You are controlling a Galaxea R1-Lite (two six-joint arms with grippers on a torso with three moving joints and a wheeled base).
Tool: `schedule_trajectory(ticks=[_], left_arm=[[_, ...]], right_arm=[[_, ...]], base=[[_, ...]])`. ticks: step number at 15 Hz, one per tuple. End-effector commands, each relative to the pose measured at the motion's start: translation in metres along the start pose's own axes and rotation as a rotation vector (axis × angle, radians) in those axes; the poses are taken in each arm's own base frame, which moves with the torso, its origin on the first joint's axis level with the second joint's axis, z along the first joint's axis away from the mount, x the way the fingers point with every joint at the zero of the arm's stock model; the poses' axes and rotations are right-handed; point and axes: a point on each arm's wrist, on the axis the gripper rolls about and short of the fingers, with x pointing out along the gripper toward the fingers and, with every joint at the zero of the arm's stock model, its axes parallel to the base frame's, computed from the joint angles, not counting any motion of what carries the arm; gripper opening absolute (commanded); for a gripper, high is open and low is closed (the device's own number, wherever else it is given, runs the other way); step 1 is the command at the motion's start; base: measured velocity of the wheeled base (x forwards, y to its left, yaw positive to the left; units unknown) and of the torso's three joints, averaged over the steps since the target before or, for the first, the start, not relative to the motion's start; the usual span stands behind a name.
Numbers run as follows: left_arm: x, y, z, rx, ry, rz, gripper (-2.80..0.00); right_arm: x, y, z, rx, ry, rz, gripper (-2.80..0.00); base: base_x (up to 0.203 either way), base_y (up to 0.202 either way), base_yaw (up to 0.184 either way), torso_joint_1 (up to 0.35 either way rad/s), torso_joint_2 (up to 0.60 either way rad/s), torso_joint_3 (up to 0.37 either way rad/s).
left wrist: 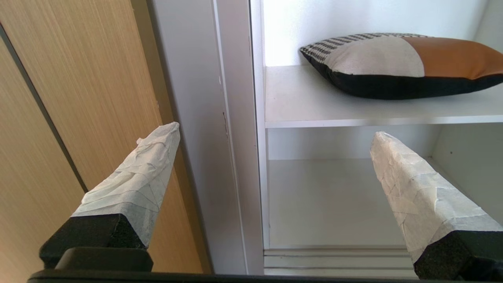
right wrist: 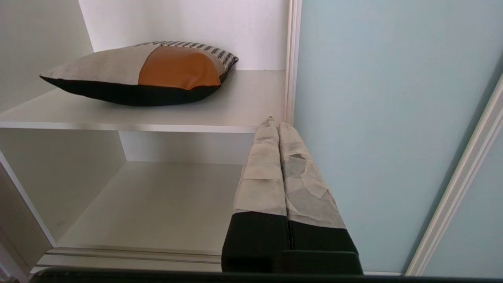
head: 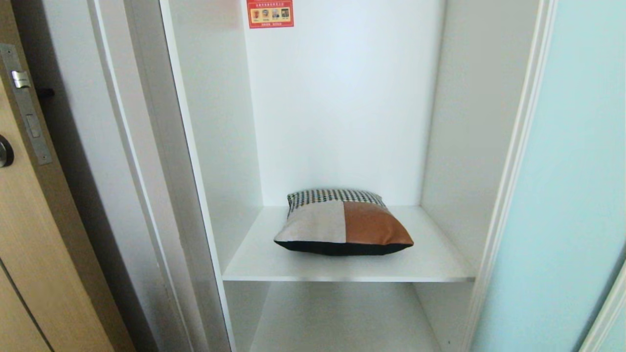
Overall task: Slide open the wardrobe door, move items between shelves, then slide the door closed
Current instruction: Close the door
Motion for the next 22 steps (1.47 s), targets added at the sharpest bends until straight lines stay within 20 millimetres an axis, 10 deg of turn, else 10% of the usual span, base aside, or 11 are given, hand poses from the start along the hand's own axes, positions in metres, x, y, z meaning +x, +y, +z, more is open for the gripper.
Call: schedule_trajectory(ticks=[1,14,15,22], left_arm=[[0.0002,0.0,-0.0004,0.001,0.003,-0.001,0.0],[0.0002,0.0005,-0.0002,-0.036,0.002,0.02,0.0],[0.0002,0.0006,0.0002,-0.063,-0.002,0.025,-2.8],[0.0002,0.0006,0.0002,-0.064,-0.002,0.027,-2.8]], right_arm=[[0.0001,0.0,-0.0006,0.0,0.002,-0.001,-2.8],[0.0001,0.0,-0.0004,0.0,0.001,-0.001,-2.8],[0.0001,0.0,-0.0005,0.0,0.002,-0.001,-2.8],[0.0001,0.0,-0.0004,0.0,0.001,0.0,-2.8]], base=[[0.0,0.0,0.0,0.0,0.0,0.0],[0.0,0.0,0.0,0.0,0.0,0.0],[0.0,0.0,0.0,0.0,0.0,0.0],[0.0,0.0,0.0,0.0,0.0,0.0]])
